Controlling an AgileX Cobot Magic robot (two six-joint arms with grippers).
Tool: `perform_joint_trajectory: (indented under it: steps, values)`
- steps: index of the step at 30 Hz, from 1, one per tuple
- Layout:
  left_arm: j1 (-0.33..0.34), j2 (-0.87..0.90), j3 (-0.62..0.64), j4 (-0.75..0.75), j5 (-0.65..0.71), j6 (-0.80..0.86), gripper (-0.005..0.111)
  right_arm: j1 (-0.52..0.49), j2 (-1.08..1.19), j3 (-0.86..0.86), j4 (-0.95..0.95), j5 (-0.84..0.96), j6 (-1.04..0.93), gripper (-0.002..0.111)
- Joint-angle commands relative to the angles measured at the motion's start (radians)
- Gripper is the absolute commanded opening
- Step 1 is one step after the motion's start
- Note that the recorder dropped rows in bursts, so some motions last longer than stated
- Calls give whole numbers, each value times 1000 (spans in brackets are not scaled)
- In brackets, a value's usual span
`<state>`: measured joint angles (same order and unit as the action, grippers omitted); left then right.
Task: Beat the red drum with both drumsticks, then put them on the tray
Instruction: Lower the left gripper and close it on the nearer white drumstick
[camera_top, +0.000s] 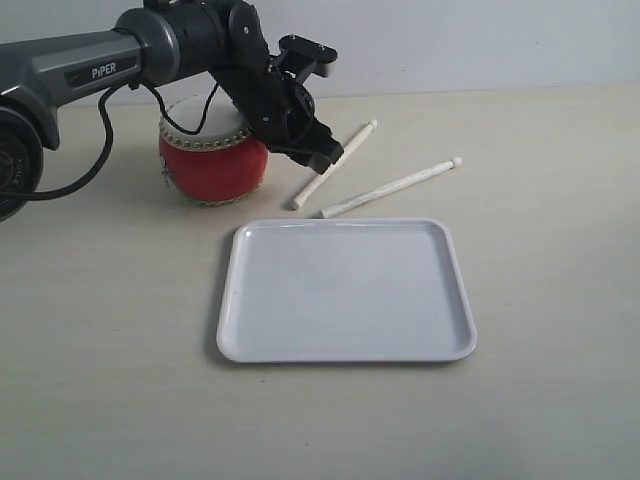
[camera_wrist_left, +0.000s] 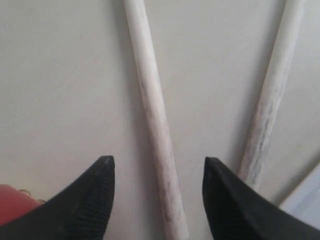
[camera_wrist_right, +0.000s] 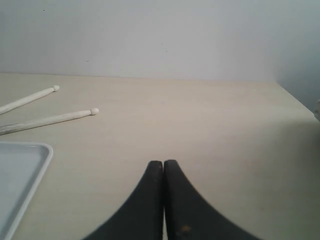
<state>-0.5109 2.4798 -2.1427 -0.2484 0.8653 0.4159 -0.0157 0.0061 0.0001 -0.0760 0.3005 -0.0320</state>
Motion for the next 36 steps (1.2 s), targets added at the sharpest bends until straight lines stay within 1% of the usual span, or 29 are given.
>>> perform_joint_trajectory:
  steps: [1,6,9,12,16,20,36]
  values:
    - [-2,17,-1,1,6,-5,53,-2,-6,0,-1,-17,1,0]
    - [-13,17,-1,10,11,-5,53,-2,-6,0,-1,-17,1,0]
    - [-28,15,-3,49,20,-5,53,-2,-6,0,-1,-17,1,0]
    - [-41,15,-29,90,44,-54,53,-2,-6,0,-1,-17,1,0]
    - [-40,15,-91,88,118,-67,53,-2,-6,0,-1,-17,1,0]
    - [-40,15,-126,94,148,-84,53,-2,-6,0,-1,-17,1,0]
    - [-41,79,-128,132,116,-84,53,-2,-6,0,-1,-17,1,0]
